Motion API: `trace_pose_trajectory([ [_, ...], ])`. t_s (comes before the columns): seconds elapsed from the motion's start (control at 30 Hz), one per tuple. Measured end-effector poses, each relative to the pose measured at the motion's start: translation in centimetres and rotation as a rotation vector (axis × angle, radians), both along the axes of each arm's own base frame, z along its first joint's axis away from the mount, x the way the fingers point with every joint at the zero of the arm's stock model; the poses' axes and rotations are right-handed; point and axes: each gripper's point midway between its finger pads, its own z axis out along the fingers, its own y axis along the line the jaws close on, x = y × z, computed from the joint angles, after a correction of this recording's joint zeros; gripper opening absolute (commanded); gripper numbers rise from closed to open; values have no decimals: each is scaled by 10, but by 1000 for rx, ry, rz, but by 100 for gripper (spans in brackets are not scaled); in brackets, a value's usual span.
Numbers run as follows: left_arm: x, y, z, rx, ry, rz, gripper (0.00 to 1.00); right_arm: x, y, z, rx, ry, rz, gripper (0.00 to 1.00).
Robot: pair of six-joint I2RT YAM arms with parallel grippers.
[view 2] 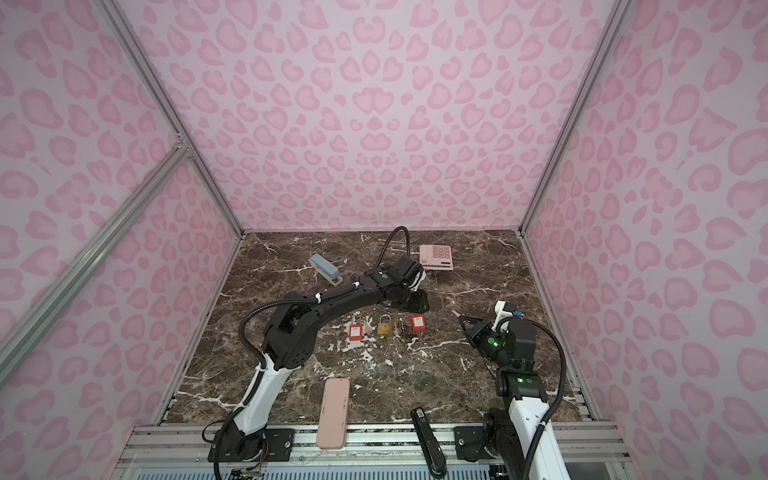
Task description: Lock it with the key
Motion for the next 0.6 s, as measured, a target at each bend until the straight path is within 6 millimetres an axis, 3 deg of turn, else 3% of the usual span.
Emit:
trace_pose_trajectory([
  [0.6, -5, 0, -15, 35, 48, -23, 46, 0, 0, 1, 0, -3, -1, 0],
])
